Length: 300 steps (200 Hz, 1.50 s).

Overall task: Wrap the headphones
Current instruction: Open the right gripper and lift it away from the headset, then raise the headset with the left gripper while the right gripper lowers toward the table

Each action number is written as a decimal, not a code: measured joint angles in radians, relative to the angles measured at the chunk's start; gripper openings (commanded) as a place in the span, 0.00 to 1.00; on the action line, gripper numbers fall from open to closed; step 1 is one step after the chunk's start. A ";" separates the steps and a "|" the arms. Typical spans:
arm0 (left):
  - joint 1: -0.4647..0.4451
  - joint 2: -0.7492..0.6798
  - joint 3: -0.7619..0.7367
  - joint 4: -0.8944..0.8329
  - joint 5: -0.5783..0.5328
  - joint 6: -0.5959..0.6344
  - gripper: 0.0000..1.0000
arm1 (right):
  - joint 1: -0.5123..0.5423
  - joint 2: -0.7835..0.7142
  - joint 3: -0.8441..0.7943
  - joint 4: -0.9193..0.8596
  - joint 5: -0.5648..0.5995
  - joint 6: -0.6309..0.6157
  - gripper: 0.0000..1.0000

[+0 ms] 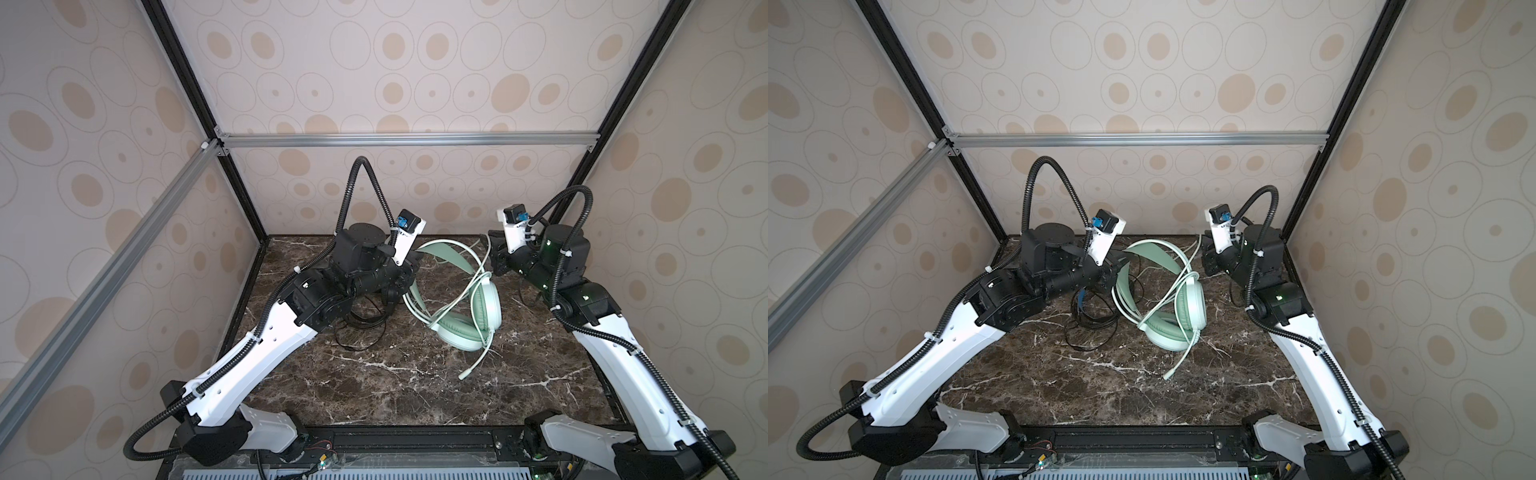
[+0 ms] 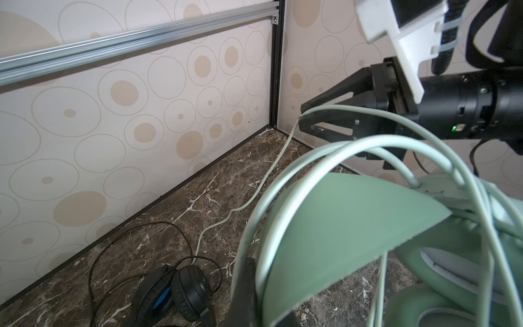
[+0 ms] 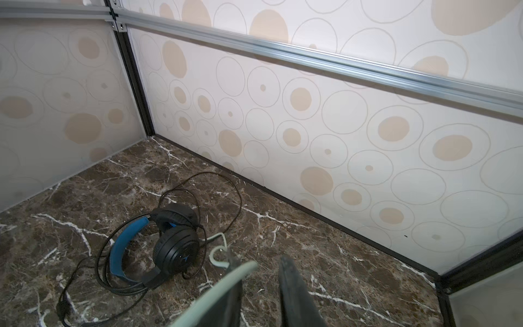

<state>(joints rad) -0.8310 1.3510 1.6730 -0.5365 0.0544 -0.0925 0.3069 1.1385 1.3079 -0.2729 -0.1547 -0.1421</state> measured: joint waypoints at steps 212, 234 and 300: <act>0.011 0.003 0.140 0.069 0.068 -0.080 0.00 | -0.007 0.179 -0.068 0.404 -0.332 0.269 0.62; 0.012 0.014 0.168 0.067 0.071 -0.080 0.00 | -0.007 0.232 -0.052 0.454 -0.359 0.307 0.61; 0.016 0.040 0.185 0.068 0.077 -0.097 0.00 | 0.007 0.375 -0.024 0.544 -0.391 0.344 0.56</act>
<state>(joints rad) -0.8150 1.3907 1.8584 -0.4686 0.1318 -0.1890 0.3138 1.5135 1.2835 0.2714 -0.5461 0.2016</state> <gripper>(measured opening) 0.068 0.568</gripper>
